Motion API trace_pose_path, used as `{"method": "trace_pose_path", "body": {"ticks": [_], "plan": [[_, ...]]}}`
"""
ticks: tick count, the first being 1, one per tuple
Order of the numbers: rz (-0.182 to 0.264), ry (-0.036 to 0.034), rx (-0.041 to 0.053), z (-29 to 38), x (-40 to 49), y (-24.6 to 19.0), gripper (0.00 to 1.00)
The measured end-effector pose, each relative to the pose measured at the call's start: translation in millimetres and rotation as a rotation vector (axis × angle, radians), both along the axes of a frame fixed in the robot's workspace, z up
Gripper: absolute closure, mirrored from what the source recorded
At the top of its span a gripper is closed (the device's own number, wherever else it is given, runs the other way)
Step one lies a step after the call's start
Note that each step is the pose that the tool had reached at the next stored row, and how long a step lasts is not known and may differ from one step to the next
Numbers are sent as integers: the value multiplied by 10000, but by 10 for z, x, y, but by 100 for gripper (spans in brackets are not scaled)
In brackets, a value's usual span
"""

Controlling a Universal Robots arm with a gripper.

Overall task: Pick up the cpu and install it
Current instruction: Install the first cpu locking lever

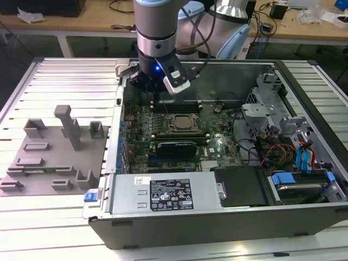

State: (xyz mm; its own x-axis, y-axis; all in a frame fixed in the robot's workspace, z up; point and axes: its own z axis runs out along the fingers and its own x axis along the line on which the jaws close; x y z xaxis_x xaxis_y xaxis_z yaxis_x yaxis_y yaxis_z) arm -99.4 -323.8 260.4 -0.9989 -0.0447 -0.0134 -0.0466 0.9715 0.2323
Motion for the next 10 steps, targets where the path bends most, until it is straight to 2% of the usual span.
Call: {"method": "trace_pose_path", "body": {"ticks": [4,10], "plan": [[0,-1,76,-24,25,-22,89],[0,-1,103,-37,91,-32,89]]}}
